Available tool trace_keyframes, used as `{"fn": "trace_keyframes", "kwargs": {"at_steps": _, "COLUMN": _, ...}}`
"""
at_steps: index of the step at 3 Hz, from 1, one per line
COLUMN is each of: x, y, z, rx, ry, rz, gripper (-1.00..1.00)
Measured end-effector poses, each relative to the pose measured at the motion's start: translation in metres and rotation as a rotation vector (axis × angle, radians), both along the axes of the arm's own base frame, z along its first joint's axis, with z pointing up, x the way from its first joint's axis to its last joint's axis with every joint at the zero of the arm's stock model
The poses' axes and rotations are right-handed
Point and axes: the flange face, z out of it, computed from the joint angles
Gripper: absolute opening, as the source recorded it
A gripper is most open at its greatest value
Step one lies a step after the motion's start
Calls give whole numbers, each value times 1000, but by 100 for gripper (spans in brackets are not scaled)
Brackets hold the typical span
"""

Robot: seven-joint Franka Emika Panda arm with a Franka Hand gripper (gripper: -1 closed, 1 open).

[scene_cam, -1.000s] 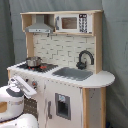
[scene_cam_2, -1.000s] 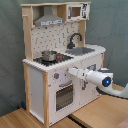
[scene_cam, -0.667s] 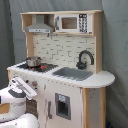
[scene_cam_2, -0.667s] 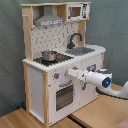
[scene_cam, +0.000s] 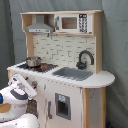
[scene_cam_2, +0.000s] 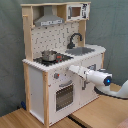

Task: Play with the kitchen

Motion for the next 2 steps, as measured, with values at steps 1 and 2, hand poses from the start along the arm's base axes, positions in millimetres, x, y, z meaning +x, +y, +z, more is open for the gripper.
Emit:
{"fn": "trace_keyframes", "kwargs": {"at_steps": 1, "x": 0, "y": -9, "z": -2, "rx": 75, "ry": -7, "rz": -6, "gripper": 100}}
{"fn": "trace_keyframes", "kwargs": {"at_steps": 2, "x": 0, "y": -16, "z": -5, "rx": 150, "ry": -14, "rz": -15, "gripper": 100}}
